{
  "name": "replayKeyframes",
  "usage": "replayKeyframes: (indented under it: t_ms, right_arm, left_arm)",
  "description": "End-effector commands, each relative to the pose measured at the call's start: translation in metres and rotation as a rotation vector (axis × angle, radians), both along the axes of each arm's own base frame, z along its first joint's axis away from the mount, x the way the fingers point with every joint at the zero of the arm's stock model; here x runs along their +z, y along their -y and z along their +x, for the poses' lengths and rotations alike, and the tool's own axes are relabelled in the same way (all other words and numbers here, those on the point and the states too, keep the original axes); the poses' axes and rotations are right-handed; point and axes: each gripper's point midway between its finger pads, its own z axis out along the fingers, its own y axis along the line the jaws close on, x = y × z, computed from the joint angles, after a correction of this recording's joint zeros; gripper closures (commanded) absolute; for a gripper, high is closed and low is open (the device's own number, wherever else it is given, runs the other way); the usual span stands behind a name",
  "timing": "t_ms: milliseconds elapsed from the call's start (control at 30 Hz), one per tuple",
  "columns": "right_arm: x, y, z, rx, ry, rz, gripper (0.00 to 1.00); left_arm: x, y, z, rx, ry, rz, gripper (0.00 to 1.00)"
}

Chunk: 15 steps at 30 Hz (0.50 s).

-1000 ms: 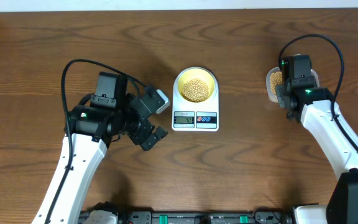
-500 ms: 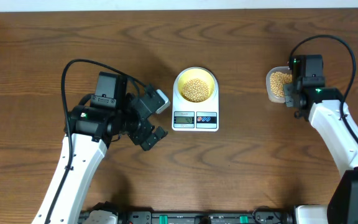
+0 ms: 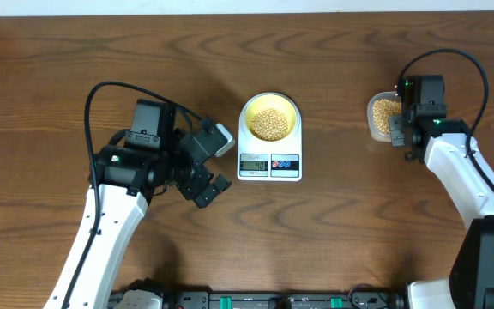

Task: Scoop item into bowl and weigh 50g on scale
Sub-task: 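Lower the scoop into the soybean tub with the right gripper again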

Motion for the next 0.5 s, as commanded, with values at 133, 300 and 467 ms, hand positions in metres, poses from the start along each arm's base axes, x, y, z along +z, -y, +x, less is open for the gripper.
replayKeyframes:
  t_ms: [133, 300, 467]
  right_arm:
    - [-0.007, -0.031, 0.005, 0.085, 0.007, 0.176, 0.99]
    - [-0.008, -0.043, 0.005, 0.122, 0.006, 0.238, 0.99]
    - [-0.007, -0.054, 0.006, 0.154, 0.008, 0.312, 0.99]
  left_arm:
    - [0.007, -0.001, 0.003, -0.009, 0.027, -0.001, 0.02]
    - [0.007, -0.001, 0.003, -0.009, 0.027, -0.001, 0.02]
    - [0.007, -0.001, 0.003, -0.009, 0.027, -0.001, 0.02]
